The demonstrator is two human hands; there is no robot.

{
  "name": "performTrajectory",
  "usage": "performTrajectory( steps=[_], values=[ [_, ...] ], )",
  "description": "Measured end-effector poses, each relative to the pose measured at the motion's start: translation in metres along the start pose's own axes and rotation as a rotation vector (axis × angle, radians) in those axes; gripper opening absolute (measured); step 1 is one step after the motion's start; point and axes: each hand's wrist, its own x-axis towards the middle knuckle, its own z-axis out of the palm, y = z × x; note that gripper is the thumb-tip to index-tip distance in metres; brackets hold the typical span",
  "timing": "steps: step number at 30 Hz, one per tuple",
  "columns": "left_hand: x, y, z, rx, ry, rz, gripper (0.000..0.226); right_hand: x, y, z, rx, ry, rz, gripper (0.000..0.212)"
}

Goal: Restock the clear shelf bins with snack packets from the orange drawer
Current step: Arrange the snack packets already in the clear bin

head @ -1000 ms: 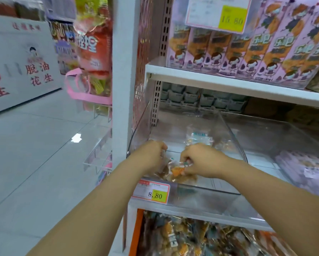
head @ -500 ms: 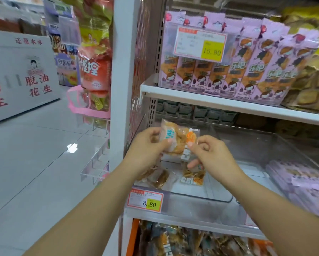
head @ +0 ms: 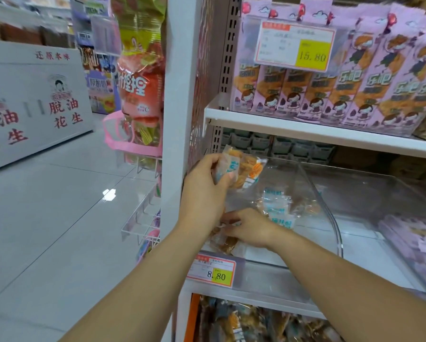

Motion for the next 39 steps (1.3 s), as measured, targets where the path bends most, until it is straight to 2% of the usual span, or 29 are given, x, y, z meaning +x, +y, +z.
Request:
performTrajectory(
  steps=[5,9,13,16,20,24,29,33,36,39],
  values=[
    [0.001,0.000,0.000,-0.007,0.007,0.029,0.024,-0.012,0.014,-0.007,0.207,0.165,-0.013,0.017],
    [0.003,0.008,-0.002,-0.074,0.028,0.037,0.027,-0.045,0.019,-0.023,0.403,0.397,0.009,0.019],
    [0.004,0.012,-0.002,-0.099,0.060,0.019,0.036,-0.083,0.019,-0.047,0.351,0.551,0.005,0.019],
    [0.002,0.008,0.001,-0.093,0.023,-0.041,0.032,-0.107,0.021,-0.063,0.261,0.642,0.000,0.022],
    [-0.006,-0.001,0.009,-0.213,-0.164,-0.270,0.020,-0.128,0.026,-0.074,0.251,0.734,-0.034,0.024],
    [-0.015,-0.002,0.021,-0.463,-0.339,-0.590,0.012,-0.126,0.028,-0.072,0.518,0.735,-0.089,0.026],
    [-0.025,0.014,0.027,-0.763,-0.458,-0.775,0.018,-0.112,0.023,-0.054,0.684,0.673,-0.095,0.023],
    [-0.024,0.018,0.027,-0.829,-0.556,-0.758,0.033,-0.105,0.015,-0.046,0.598,0.674,-0.078,0.022],
    [-0.022,0.018,0.027,-0.682,-0.578,-0.617,0.043,-0.103,0.013,-0.047,0.469,0.686,-0.097,0.021],
    [-0.018,0.011,0.025,-0.471,-0.539,-0.499,0.050,-0.106,0.019,-0.054,0.136,0.678,-0.100,0.019]
  ],
)
